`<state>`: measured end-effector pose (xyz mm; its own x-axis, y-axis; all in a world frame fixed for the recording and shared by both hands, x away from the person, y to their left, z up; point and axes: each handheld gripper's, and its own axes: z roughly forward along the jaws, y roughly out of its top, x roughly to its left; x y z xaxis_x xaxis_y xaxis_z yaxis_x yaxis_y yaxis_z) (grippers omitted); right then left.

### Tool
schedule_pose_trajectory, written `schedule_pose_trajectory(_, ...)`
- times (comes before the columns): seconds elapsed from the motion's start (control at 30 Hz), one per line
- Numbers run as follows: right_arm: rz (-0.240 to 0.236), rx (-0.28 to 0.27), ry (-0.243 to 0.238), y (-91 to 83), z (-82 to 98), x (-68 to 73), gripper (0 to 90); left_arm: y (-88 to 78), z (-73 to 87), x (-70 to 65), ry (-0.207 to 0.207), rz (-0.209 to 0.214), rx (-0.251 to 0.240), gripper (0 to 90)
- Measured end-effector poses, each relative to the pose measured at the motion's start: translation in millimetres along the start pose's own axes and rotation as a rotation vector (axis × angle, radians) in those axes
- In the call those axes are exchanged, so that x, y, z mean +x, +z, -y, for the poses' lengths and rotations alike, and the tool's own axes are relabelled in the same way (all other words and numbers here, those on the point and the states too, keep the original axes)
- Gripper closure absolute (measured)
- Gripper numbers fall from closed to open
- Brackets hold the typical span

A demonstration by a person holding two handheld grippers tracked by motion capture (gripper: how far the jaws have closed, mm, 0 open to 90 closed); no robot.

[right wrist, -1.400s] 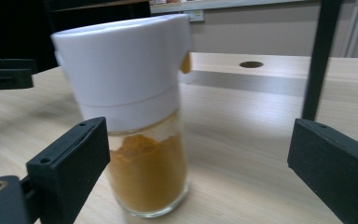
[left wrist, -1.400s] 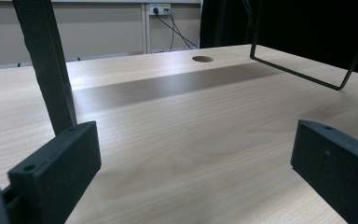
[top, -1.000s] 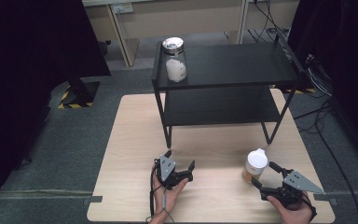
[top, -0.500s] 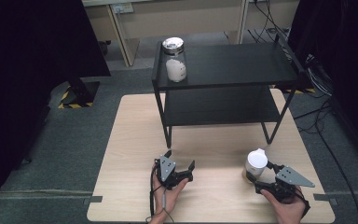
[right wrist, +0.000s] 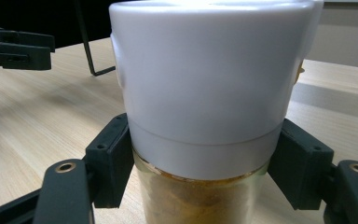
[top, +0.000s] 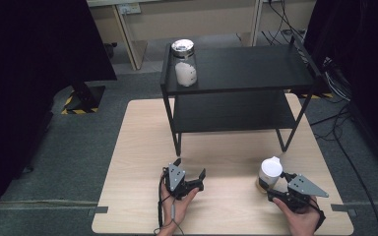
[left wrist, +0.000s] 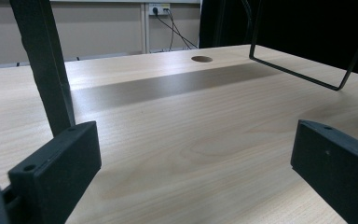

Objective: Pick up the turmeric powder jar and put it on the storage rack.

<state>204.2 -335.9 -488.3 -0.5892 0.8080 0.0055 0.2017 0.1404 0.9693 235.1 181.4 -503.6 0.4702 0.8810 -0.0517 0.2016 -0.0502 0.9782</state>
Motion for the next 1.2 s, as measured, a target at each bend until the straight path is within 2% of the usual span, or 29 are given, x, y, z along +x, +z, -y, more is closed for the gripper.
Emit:
schedule_pose_trajectory(0.17, 0.004, 0.015, 0.011, 0.3, -4.5, 0.7, 30.3, -0.1, 0.1, 0.3, -0.001, -0.001, -0.001, 1.0)
schedule_pose_trajectory(0.27, -0.006, 0.023, 0.043, -0.3, -7.2, -2.6, 30.3, -0.1, 0.2, -0.1, 0.002, -0.001, -0.001, 1.0)
schedule_pose_trajectory(0.37, -0.005, 0.019, 0.05, -2.1, -8.9, -3.0, 30.4, -0.3, 0.2, 0.6, -0.004, 0.0, -0.001, 1.0)
schedule_pose_trajectory(0.67, 0.006, -0.05, 0.053, -13.9, -22.7, -1.6, 30.4, -0.3, 0.5, 0.1, -0.007, -0.004, -0.003, 1.2)
schedule_pose_trajectory(0.97, 0.038, -0.102, 0.013, -22.0, -38.3, 4.7, 30.4, -0.4, 0.7, -0.4, -0.004, -0.005, -0.004, 1.5)
schedule_pose_trajectory(1.2, 0.07, -0.173, 0.009, -24.1, -49.5, 8.4, 30.4, -0.5, 0.8, -0.5, -0.003, -0.006, -0.005, 1.5)
